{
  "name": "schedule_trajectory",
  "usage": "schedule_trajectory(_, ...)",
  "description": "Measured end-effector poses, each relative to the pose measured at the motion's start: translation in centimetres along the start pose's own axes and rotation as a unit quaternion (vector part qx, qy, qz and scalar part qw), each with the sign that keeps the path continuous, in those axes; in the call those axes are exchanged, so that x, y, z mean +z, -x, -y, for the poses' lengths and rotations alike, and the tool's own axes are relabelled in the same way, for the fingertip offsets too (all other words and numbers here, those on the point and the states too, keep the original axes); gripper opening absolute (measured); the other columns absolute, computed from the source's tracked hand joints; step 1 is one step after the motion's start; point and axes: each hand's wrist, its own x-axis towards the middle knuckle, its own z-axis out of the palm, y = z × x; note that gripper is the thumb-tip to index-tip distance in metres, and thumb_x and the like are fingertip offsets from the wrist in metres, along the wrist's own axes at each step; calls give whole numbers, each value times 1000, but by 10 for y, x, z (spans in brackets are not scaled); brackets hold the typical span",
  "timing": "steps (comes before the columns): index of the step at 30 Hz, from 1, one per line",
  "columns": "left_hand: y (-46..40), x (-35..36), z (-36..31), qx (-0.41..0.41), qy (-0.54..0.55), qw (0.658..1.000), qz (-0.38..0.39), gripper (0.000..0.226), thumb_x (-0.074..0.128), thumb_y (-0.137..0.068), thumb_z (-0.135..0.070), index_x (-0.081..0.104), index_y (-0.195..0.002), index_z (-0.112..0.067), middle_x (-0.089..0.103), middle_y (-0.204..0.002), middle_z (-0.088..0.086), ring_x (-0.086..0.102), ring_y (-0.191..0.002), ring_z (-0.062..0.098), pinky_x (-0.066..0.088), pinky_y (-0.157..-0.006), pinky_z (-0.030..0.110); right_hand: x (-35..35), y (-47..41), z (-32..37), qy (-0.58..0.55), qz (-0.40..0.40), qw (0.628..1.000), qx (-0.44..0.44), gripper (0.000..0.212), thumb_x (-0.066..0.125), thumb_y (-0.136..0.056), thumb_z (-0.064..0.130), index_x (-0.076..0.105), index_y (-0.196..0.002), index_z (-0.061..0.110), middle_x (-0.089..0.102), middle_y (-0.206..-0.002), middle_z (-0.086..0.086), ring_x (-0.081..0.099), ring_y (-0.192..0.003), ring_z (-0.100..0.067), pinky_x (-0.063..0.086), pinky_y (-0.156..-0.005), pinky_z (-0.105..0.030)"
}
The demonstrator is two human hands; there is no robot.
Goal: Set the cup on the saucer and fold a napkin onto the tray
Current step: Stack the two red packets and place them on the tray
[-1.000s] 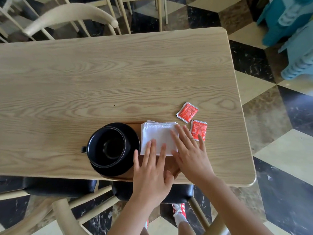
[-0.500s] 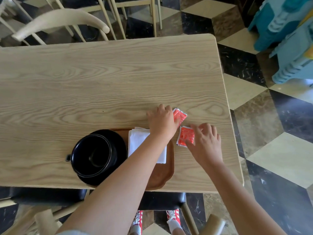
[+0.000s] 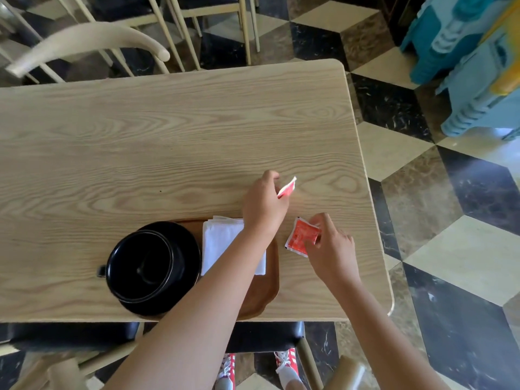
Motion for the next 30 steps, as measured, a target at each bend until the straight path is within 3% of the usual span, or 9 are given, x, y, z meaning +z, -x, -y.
schedule_trajectory(2, 9, -12, -3, 32, 100, 994, -34, 8, 59, -79, -11, 58, -72, -6, 58, -65, 7, 50, -61, 18, 38, -58, 31, -8, 3, -3, -142, 29, 988, 60, 23, 58, -81, 5, 54, -95, 22, 67, -76, 7, 60, -70, -21, 40, -59, -27)
schedule_trajectory(4, 25, -24, -1, 2, 192, 981, -24, 24, 58, -83, -10, 51, -61, -5, 49, -56, 6, 43, -52, 12, 36, -52, 26, -21, 12, -5, -291, 24, 951, 105, 23, 59, -80, -1, 60, -92, 18, 69, -70, 7, 63, -64, -12, 44, -59, -23)
schedule_trajectory(6, 47, -43, -1, -70, 315, 946, 16, 25, 55, -89, -10, 60, -64, -13, 59, -61, 1, 55, -55, 8, 48, -53, 22, -40, 26, -1, -383, 13, 916, 115, 25, 62, -81, 1, 66, -88, 24, 71, -69, 5, 62, -63, -6, 45, -62, -20)
schedule_trajectory(9, 78, -72, -3, -140, 393, 908, 45, 23, 51, -93, -11, 67, -78, -18, 68, -73, 0, 64, -67, 10, 54, -58, 18, -71, 43, 23, -473, 19, 876, 96, 25, 63, -82, 3, 69, -85, 27, 73, -75, 1, 60, -76, -18, 44, -71, -33)
schedule_trajectory(13, 113, -112, -13, -140, 397, 905, 61, 31, 46, -93, -14, 69, -73, -21, 69, -63, -11, 66, -68, 4, 54, -61, 19, -97, 59, 74, -487, 59, 871, 14, 25, 63, -82, 0, 67, -91, 23, 73, -73, 4, 62, -67, -10, 49, -63, -23)
schedule_trajectory(17, 140, -140, -25, -90, 382, 919, 32, 29, 49, -93, -26, 72, -76, -27, 73, -73, -5, 69, -75, 10, 56, -63, 24, -99, 73, 122, -439, 74, 894, -47, 27, 64, -79, -6, 65, -88, 19, 70, -69, 4, 63, -62, -5, 49, -57, -16)
schedule_trajectory(20, 153, -160, -26, -47, 384, 922, 22, 21, 56, -85, -38, 72, -80, -26, 73, -76, -4, 70, -76, 11, 56, -64, 23, -98, 83, 145, -411, 55, 907, -73, 29, 67, -77, -4, 62, -90, 22, 69, -72, -7, 63, -63, -10, 51, -57, -17)
schedule_trajectory(25, 166, -186, -21, -37, 379, 925, -3, 12, 60, -88, -22, 71, -90, -18, 76, -83, 0, 72, -77, 13, 53, -62, 16, -91, 102, 164, -421, 78, 901, -67, 37, 74, -75, 8, 58, -104, 24, 57, -81, -5, 59, -73, -15, 51, -71, -29)
schedule_trajectory(30, 173, -209, -10, -39, 401, 915, -31, 15, 60, -88, -21, 72, -84, -27, 76, -86, 2, 72, -83, 20, 56, -77, 31, -88, 125, 174, -437, 163, 880, -89, 23, 69, -82, 15, 65, -103, 22, 71, -94, 1, 65, -81, -12, 49, -70, -26)
